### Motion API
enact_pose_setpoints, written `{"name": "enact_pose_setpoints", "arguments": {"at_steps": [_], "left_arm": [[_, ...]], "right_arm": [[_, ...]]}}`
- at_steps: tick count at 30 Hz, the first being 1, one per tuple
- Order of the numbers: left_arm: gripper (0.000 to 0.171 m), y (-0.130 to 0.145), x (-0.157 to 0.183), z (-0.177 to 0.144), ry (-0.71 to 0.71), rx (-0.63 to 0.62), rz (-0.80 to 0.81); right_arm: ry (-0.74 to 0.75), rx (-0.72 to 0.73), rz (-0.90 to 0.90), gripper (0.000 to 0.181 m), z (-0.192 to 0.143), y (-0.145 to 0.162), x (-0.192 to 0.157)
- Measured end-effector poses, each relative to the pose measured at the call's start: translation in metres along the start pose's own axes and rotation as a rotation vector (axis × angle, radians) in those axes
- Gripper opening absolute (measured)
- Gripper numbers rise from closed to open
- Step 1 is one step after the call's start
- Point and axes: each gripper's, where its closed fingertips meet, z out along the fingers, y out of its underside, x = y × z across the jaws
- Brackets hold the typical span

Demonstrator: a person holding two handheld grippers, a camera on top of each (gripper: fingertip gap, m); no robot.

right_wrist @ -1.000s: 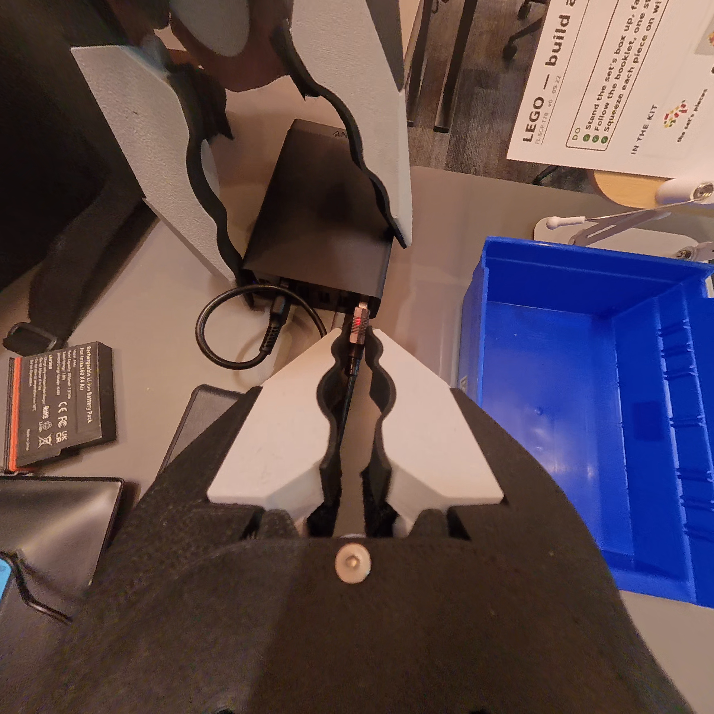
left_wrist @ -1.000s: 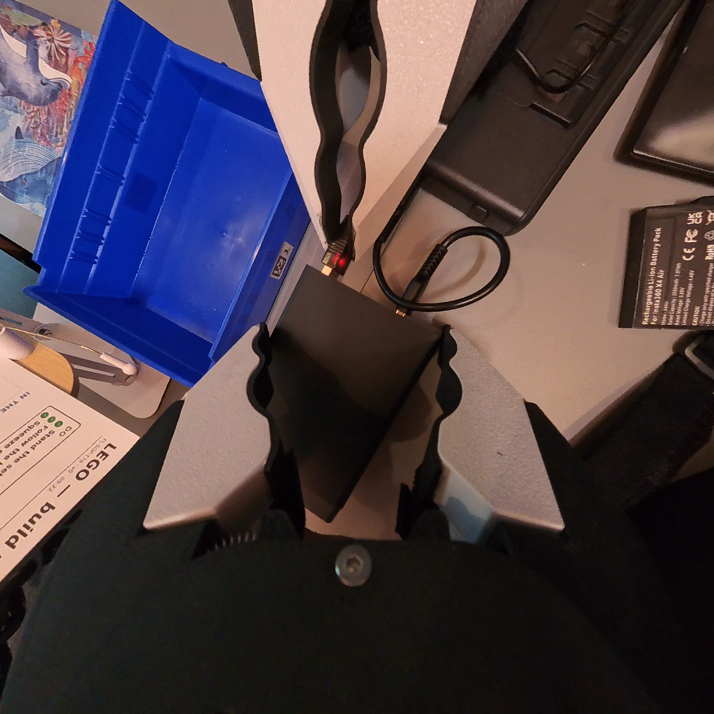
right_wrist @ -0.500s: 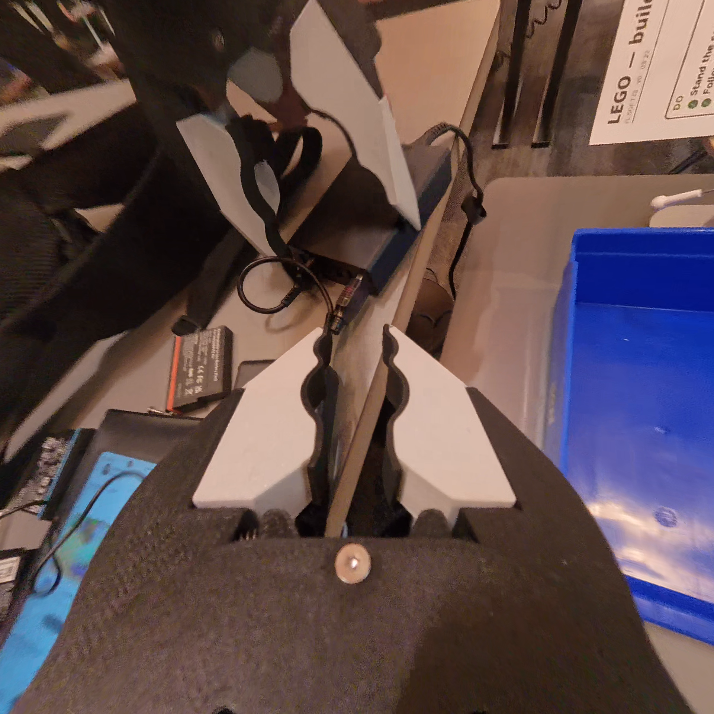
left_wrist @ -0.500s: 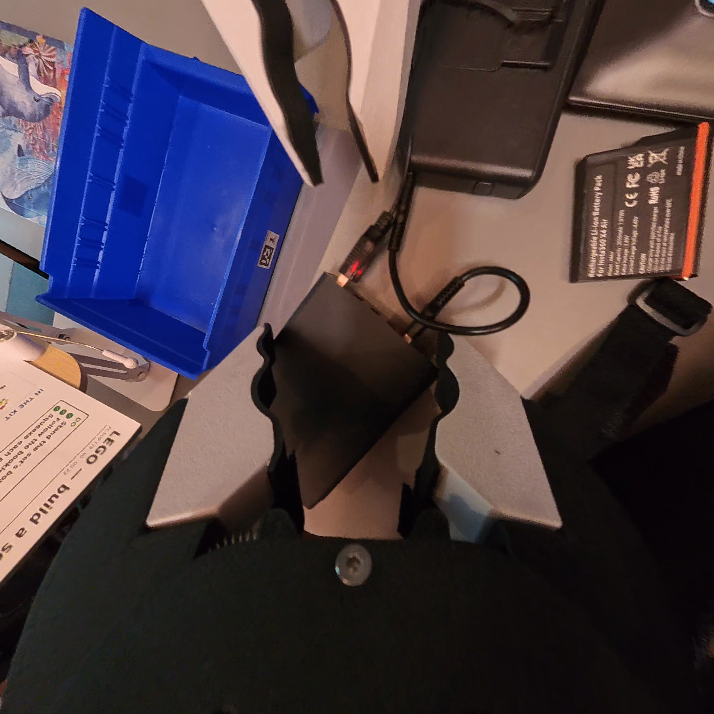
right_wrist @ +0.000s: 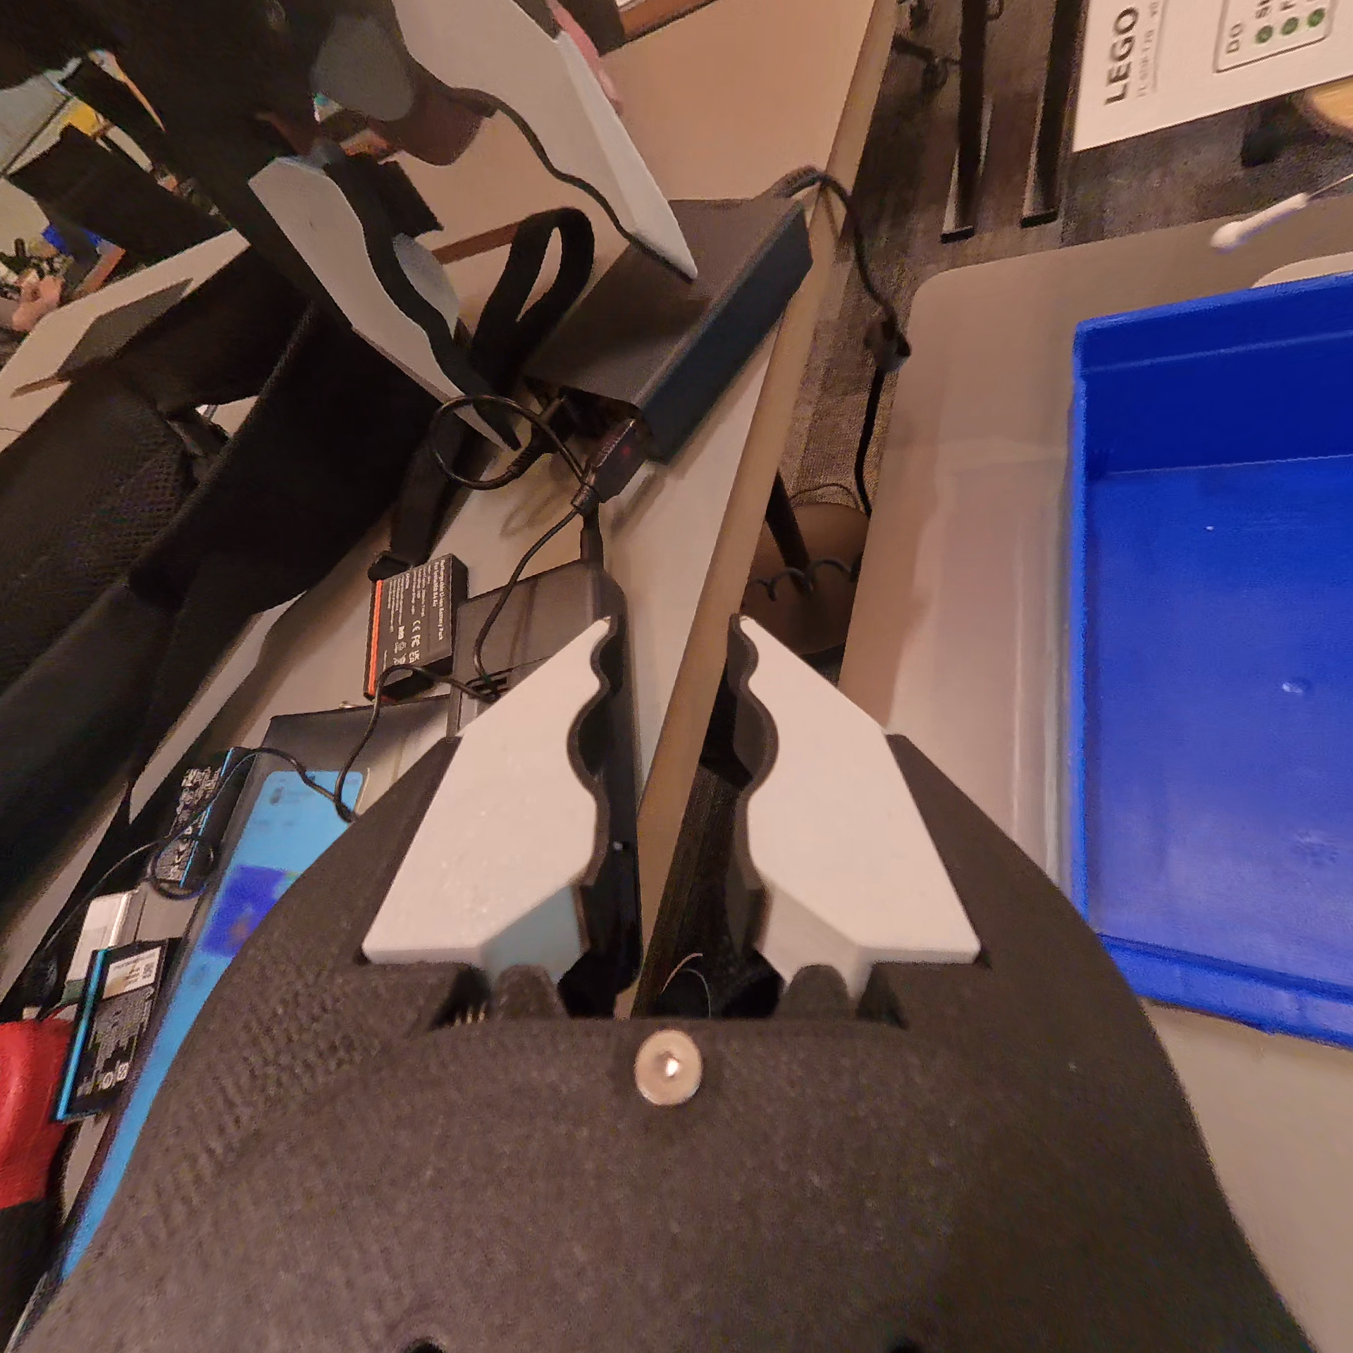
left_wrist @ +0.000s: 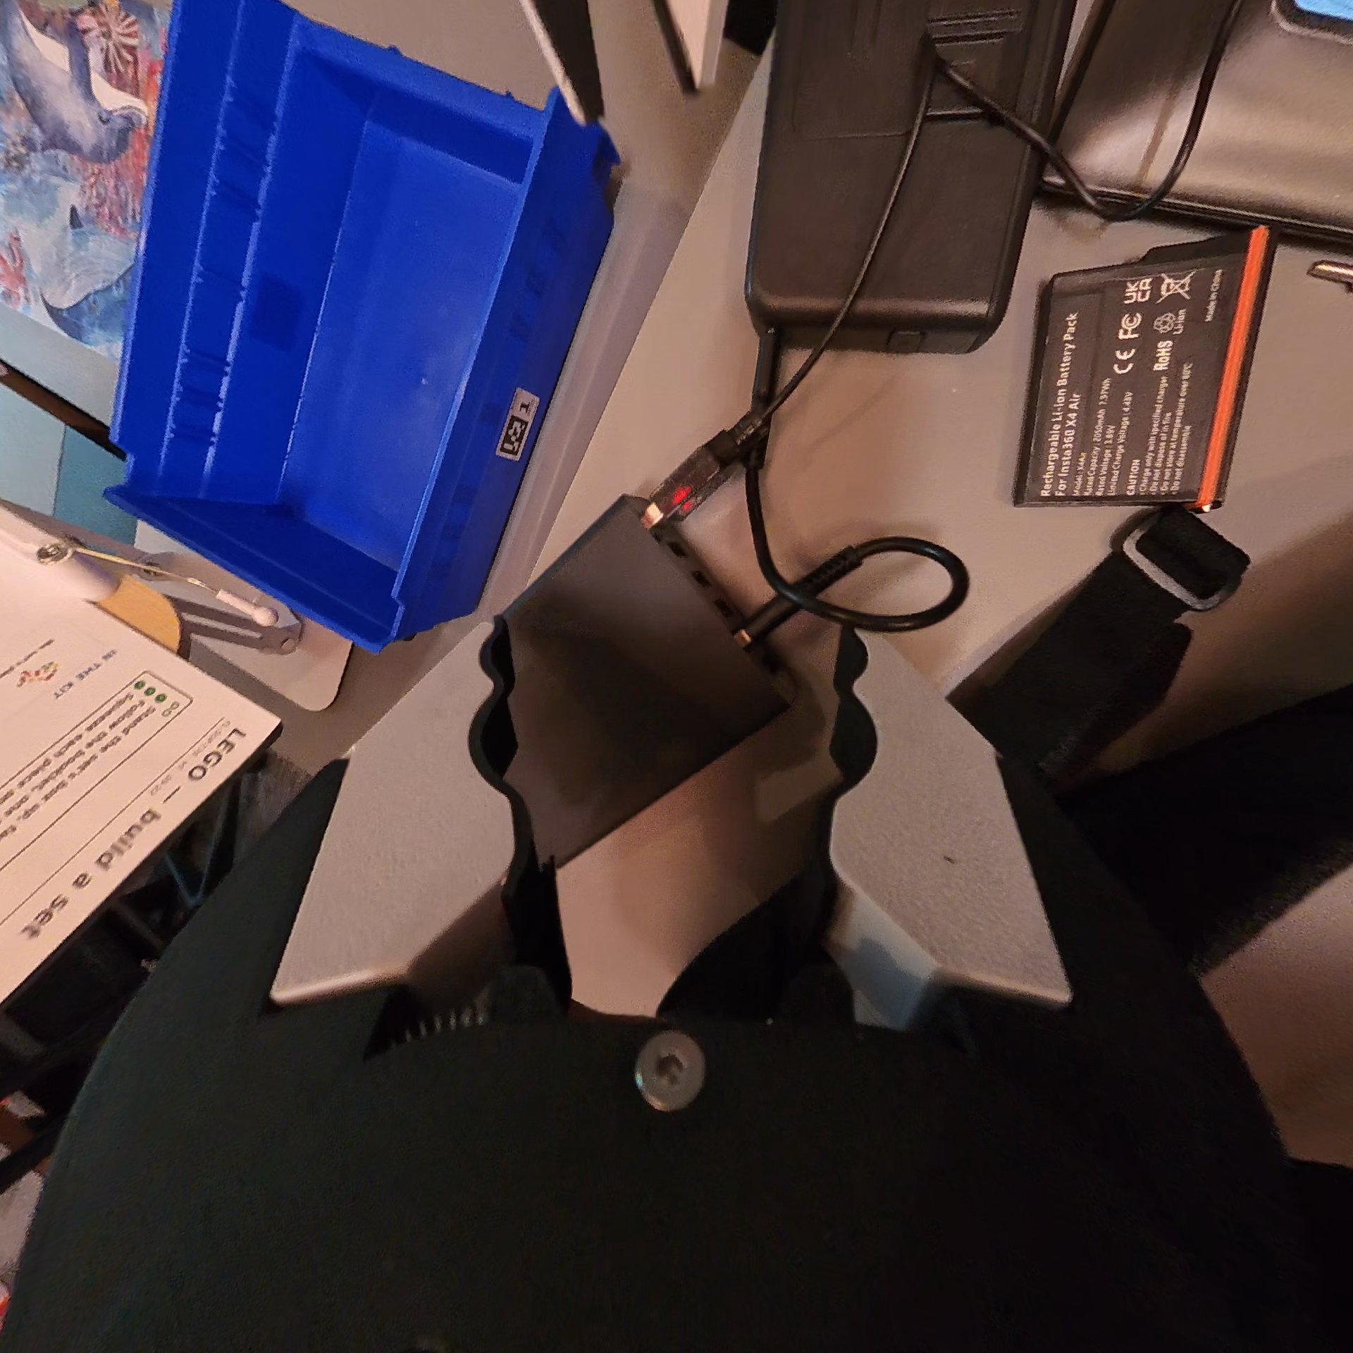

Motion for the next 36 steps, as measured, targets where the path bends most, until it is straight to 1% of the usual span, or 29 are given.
{"name": "enact_pose_setpoints", "arguments": {"at_steps": [3, 6, 10, 12, 16, 19, 24, 28, 32, 35, 36], "left_arm": [[0.091, 0.002, -0.005, -0.015, -0.043, -0.015, -0.028], [0.092, -0.004, -0.009, -0.036, -0.084, -0.003, -0.069], [0.097, -0.013, -0.01, -0.063, -0.142, -0.006, -0.113], [0.1, -0.016, -0.011, -0.08, -0.19, -0.02, -0.13], [0.103, -0.017, -0.016, -0.122, -0.342, -0.097, -0.181], [0.105, -0.017, -0.006, -0.159, -0.436, -0.173, -0.229], [0.111, -0.008, 0.037, -0.222, -0.55, -0.335, -0.296], [0.111, -0.012, 0.087, -0.27, -0.631, -0.402, -0.398], [0.109, -0.021, 0.145, -0.312, -0.715, -0.423, -0.497], [0.104, -0.028, 0.193, -0.331, -0.765, -0.401, -0.579], [0.104, -0.03, 0.211, -0.332, -0.771, -0.391, -0.611]], "right_arm": [[0.033, 0.022, -0.022, 0.026, -0.015, -0.005, 0.001], [0.04, 0.06, -0.047, 0.026, -0.028, -0.016, -0.005], [0.044, 0.065, -0.057, 0.028, -0.036, -0.024, -0.01], [0.07, 0.073, -0.087, 0.029, -0.041, -0.032, -0.012], [0.056, 0.103, -0.136, 0.029, -0.048, -0.052, -0.029], [0.046, 0.141, -0.179, 0.034, -0.051, -0.072, -0.045], [0.011, 0.174, -0.274, 0.04, -0.052, -0.095, -0.083], [-0.029, 0.223, -0.306, 0.041, -0.058, -0.111, -0.117], [-0.064, 0.211, -0.373, 0.042, -0.061, -0.115, -0.152], [-0.065, 0.17, -0.434, 0.038, -0.065, -0.104, -0.176], [-0.059, 0.151, -0.441, 0.037, -0.066, -0.098, -0.183]]}}
